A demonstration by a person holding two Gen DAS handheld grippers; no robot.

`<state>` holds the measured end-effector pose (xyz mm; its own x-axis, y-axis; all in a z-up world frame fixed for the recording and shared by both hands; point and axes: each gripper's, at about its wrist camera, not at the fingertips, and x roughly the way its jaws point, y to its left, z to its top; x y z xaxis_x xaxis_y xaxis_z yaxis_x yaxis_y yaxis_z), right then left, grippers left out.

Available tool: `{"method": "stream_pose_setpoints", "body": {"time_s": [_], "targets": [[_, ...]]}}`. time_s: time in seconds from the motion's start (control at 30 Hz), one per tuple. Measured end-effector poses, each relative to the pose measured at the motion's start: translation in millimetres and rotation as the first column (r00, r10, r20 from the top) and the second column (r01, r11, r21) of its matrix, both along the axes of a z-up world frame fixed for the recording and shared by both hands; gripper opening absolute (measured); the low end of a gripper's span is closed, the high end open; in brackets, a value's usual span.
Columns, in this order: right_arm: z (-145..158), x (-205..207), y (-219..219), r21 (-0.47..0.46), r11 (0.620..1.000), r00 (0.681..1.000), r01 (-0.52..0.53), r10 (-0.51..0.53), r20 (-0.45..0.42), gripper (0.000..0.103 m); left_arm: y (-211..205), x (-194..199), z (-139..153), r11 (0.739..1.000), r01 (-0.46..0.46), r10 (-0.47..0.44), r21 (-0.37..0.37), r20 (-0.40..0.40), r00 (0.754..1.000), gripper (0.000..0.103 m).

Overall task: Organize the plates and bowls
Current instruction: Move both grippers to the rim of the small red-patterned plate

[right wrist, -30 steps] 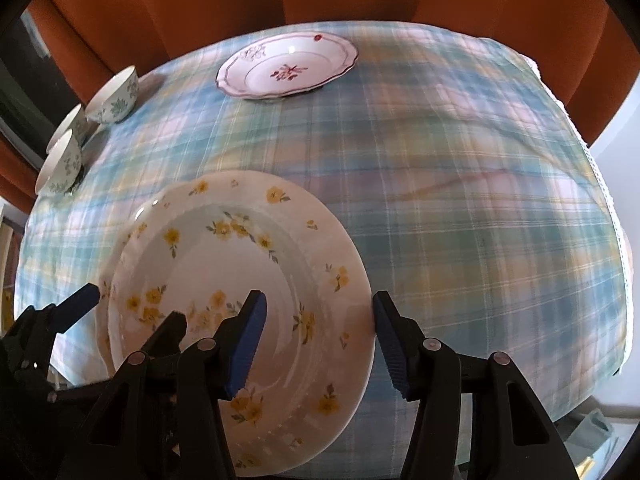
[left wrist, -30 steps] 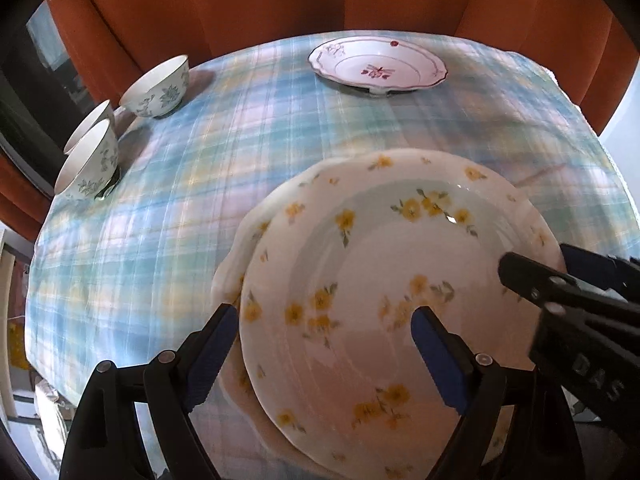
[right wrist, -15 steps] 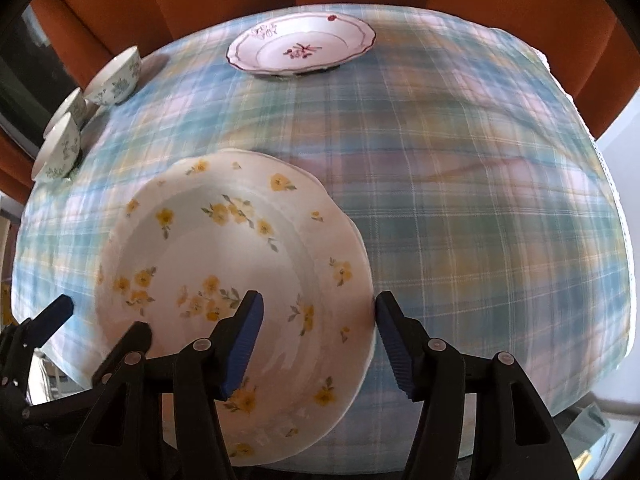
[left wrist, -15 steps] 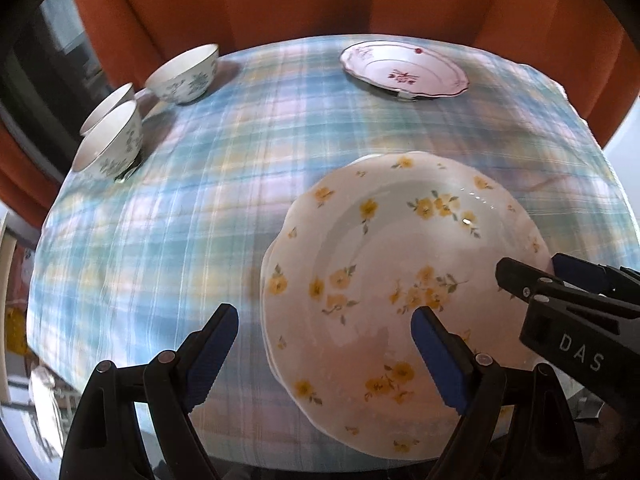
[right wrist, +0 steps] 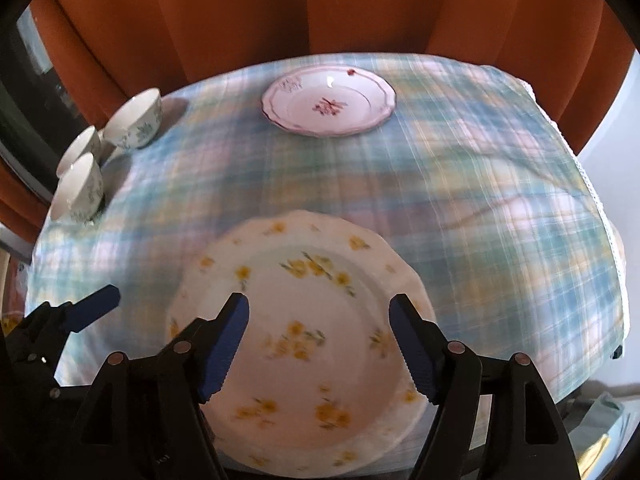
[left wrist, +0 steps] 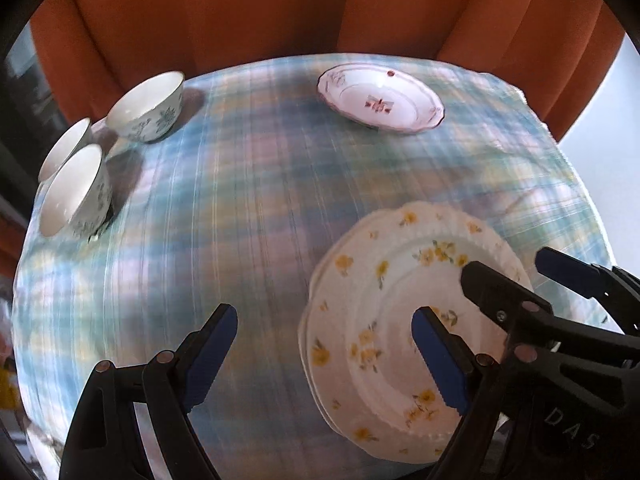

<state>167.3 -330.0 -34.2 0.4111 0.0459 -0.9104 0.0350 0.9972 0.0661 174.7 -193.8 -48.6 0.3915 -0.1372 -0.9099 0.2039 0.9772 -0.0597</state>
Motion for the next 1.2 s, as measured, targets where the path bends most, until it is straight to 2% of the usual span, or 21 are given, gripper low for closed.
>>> {"method": "stream_pose_setpoints", "body": {"time_s": [0.1,0.2,0.33,0.47,0.73,0.87,1.07,1.17,1.2], "targets": [[12,12,13,-0.02,1.0,0.999,0.022,-0.021,0.025,0.076,4,16,12,0.999,0.044,-0.043,-0.023,0.034,0.998,0.09],[22,27,18,0.005,0.999,0.997,0.052,-0.052,0.051,0.076,3,34,20,0.998,0.063,-0.062,-0.029,0.061,0.996,0.09],[34,47,15,0.005,0.996,0.993,0.087,-0.087,0.083,0.076,-2,54,29,0.998,0.067,-0.064,-0.023,0.098,0.993,0.09],[36,72,8,0.009,0.998,0.991,0.061,-0.061,0.115,0.076,-9,77,28,0.999,0.032,-0.032,0.001,0.12,0.992,0.09],[30,131,-19,0.021,0.999,0.991,0.027,-0.03,0.127,0.076,-38,129,25,0.996,-0.077,0.068,0.05,0.161,0.985,0.09],[20,166,-44,0.014,1.0,0.991,0.02,-0.022,0.134,0.08,-58,158,13,0.99,-0.123,0.112,0.062,0.166,0.98,0.09],[-6,215,-72,0.014,1.0,0.993,0.005,-0.007,0.12,0.081,-82,200,-12,0.984,-0.169,0.159,0.064,0.136,0.978,0.081],[-19,235,-80,0.033,0.999,0.995,0.004,-0.007,0.103,0.081,-90,218,-23,0.978,-0.187,0.175,0.097,0.121,0.977,0.08],[-23,240,-81,0.038,0.999,0.995,0.007,-0.01,0.098,0.081,-93,226,-28,0.976,-0.19,0.178,0.106,0.114,0.977,0.076]]}}
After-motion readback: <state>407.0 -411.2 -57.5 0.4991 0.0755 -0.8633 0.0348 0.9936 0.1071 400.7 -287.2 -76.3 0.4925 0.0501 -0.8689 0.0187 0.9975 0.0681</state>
